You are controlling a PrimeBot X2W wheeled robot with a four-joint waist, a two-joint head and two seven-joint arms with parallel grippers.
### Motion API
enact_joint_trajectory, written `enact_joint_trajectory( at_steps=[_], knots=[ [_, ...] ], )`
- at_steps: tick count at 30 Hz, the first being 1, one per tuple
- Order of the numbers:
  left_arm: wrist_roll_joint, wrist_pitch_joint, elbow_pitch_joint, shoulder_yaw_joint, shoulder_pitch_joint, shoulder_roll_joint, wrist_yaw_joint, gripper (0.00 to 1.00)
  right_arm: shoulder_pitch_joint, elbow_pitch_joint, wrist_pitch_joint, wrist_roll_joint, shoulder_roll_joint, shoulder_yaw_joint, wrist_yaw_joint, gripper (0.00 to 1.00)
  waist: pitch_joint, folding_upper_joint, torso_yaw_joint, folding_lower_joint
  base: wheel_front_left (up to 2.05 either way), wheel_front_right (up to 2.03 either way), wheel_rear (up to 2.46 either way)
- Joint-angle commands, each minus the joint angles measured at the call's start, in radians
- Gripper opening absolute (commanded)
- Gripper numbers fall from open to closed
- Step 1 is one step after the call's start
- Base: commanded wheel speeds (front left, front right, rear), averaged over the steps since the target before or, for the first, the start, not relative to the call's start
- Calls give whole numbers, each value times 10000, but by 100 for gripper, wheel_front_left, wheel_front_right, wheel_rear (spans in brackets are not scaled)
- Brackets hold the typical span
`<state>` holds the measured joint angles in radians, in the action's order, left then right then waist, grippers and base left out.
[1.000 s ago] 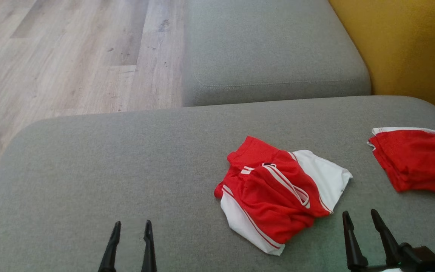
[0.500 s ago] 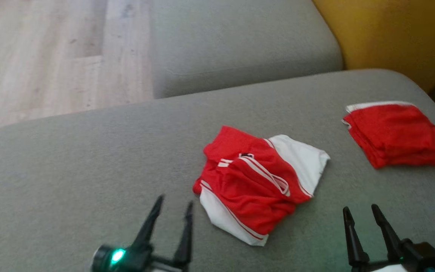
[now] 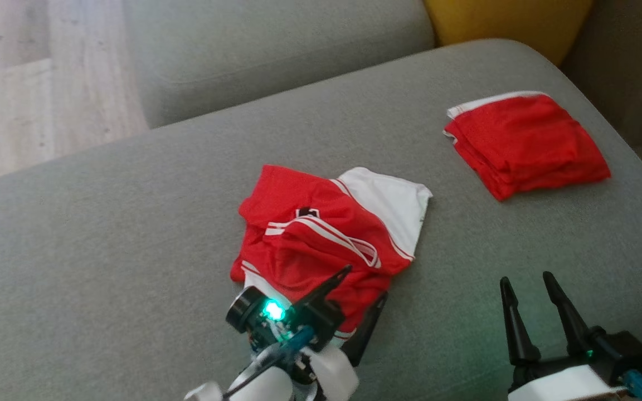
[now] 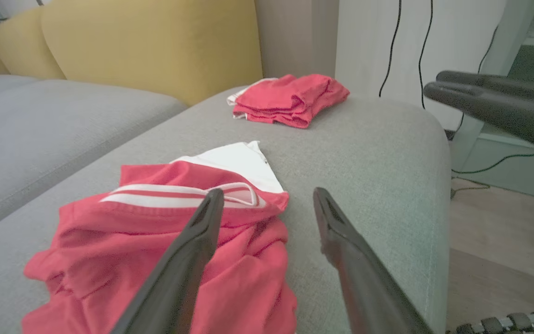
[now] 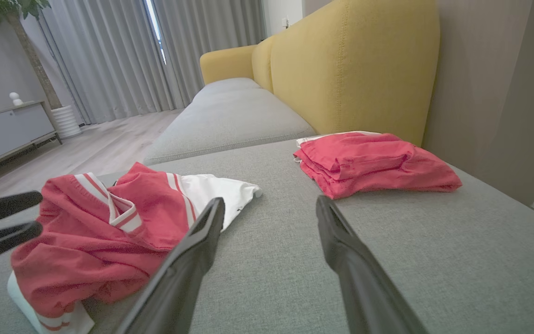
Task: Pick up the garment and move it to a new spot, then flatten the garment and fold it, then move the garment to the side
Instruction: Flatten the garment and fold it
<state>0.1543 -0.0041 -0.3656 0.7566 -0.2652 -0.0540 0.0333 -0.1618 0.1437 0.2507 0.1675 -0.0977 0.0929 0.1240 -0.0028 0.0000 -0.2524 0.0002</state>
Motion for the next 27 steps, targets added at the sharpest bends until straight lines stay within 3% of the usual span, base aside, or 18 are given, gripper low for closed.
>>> enact_joint_trajectory(
  at_steps=[1,9,22,23,24,25,26,27],
  knots=[
    [137,336,182,-39,-700,37,-148,100,495,-308,111,77,-139,235,67,100,314,0,-314,-2,0,0,0],
    [-202,1352,-656,678,-2069,37,-765,100,802,-269,111,163,-80,369,67,100,747,0,-655,-2,0,0,0],
    [189,1551,-2072,1166,-3046,37,-651,100,1168,-176,111,257,-109,530,67,100,1084,0,-989,-2,0,0,0],
    [215,1498,-2182,1199,-3096,37,-654,80,1181,-168,111,269,-116,552,67,100,1090,0,-1025,-2,0,0,0],
    [232,1465,-2307,1247,-3140,37,-642,47,1195,-158,111,283,-123,567,67,100,1088,0,-1067,-2,0,0,0],
    [265,1429,-2421,1283,-3173,37,-635,29,1207,-151,111,292,-127,563,67,100,1083,0,-1109,-2,0,0,0],
    [301,1344,-2506,1302,-3211,37,-648,1,1223,-145,111,300,-131,571,67,100,1081,0,-1157,-2,0,0,0],
    [335,1273,-2603,1320,-3247,37,-661,0,1238,-137,111,305,-137,586,67,100,1069,0,-1204,-2,0,0,0]
  ],
)
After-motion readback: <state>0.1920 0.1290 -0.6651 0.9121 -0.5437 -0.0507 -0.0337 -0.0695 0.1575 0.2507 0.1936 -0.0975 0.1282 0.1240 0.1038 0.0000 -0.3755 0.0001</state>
